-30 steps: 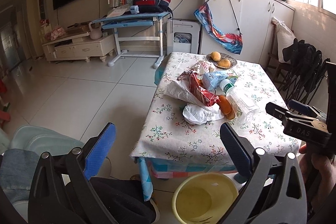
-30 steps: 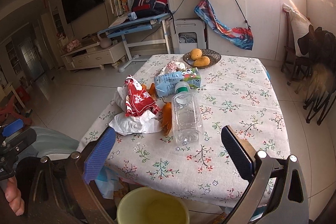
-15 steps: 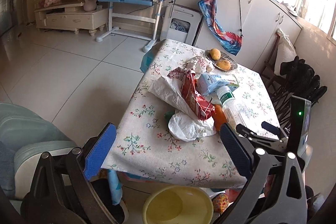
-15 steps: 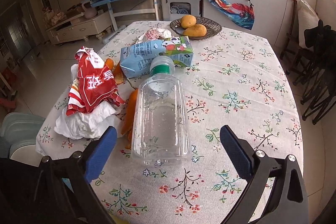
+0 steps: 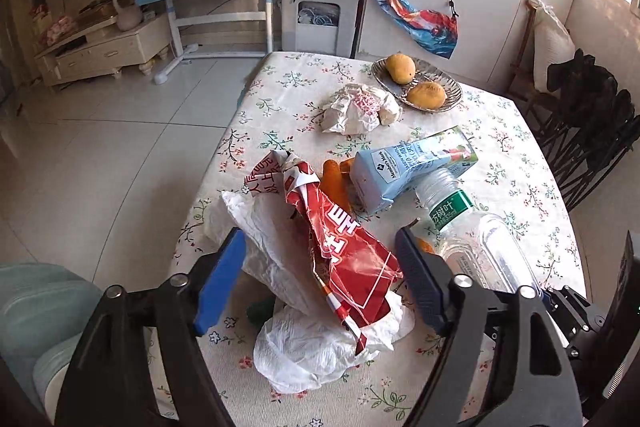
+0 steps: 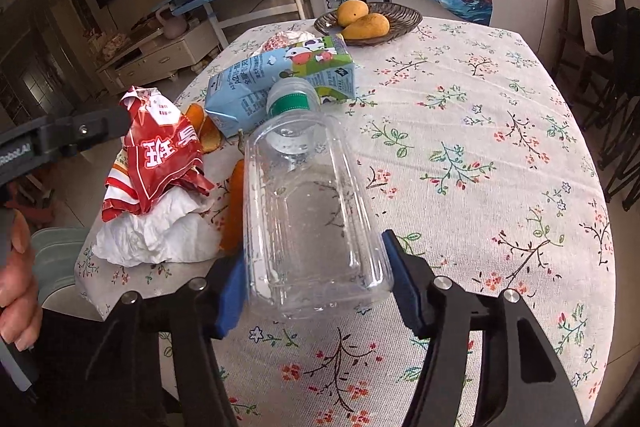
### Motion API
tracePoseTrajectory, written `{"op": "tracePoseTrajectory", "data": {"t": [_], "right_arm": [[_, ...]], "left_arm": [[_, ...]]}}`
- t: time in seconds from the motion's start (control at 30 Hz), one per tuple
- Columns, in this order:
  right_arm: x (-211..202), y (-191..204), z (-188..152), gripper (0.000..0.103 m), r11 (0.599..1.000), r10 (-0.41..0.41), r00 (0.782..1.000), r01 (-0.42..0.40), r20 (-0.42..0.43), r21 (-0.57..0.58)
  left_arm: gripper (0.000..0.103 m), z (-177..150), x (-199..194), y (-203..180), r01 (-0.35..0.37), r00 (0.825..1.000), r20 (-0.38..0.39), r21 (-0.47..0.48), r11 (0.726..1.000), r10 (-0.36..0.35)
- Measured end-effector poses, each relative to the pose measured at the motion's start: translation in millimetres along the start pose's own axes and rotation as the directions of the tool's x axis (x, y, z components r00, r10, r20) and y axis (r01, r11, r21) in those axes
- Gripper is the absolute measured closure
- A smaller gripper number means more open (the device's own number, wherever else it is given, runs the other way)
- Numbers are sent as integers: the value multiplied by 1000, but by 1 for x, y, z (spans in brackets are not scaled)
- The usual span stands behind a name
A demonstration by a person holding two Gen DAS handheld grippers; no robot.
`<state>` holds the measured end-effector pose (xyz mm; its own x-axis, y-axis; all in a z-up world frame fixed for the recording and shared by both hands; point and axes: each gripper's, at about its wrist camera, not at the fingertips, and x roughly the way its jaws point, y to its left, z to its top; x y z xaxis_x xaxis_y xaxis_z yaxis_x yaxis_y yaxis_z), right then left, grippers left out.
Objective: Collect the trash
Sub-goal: 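Grasp the red chip bag with the left gripper while the right gripper grasps the clear plastic bottle, then release the bottle into the yellow bucket with the right gripper while the left carries the chip bag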
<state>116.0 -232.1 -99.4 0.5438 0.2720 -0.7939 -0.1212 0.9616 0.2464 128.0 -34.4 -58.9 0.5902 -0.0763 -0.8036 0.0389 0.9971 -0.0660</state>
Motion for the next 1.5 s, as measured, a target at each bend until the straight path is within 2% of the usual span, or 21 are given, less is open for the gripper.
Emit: {"op": "tracePoseTrajectory", "data": {"t": [0.17, 0.23, 0.37, 0.43, 0.57, 0.73, 0.97, 1.1, 1.23, 1.37, 1.5], "right_arm": [[0, -17, 4, 44, 988, 102, 995, -102, 2, 119], [0, -24, 3, 44, 973, 148, 989, -147, 8, 176], [-8, -37, -2, 45, 937, 221, 975, -223, 36, 268], [-16, -42, -3, 46, 920, 247, 967, -252, 57, 301], [-36, -45, -7, 46, 902, 265, 958, -285, 105, 324], [-61, -44, -17, 46, 895, 275, 949, -311, 153, 320], [-102, -36, -38, 46, 902, 291, 942, -328, 167, 281], [-118, -13, -54, 46, 924, 316, 943, -332, 107, 190], [-123, 20, -82, 46, 942, 331, 944, -329, -16, 73], [-105, 57, -113, 46, 952, 288, 940, -302, -182, -56], [-70, 80, -144, 46, 952, 223, 919, -277, -326, -130]], "left_arm": [[92, 6, 33, -6, 39, 997, -67, 39, 998, -37], [95, 7, 31, -5, 54, 997, -50, 44, 998, -51], [97, 8, -2, 3, 133, 990, 44, 40, 990, -134], [97, 10, -22, 8, 181, 979, 88, 34, 983, -184], [97, 12, -61, 18, 234, 956, 173, 35, 972, -237], [97, 12, -107, 27, 268, 930, 248, 41, 963, -269], [97, 7, -144, 38, 285, 914, 290, 38, 958, -283], [97, -9, -161, 45, 292, 910, 294, 49, 955, -294], [97, -37, -172, 53, 290, 915, 278, 57, 955, -294], [97, -69, -176, 63, 283, 923, 255, 52, 958, -287], [97, -98, -181, 72, 278, 931, 232, 50, 959, -282]]}}
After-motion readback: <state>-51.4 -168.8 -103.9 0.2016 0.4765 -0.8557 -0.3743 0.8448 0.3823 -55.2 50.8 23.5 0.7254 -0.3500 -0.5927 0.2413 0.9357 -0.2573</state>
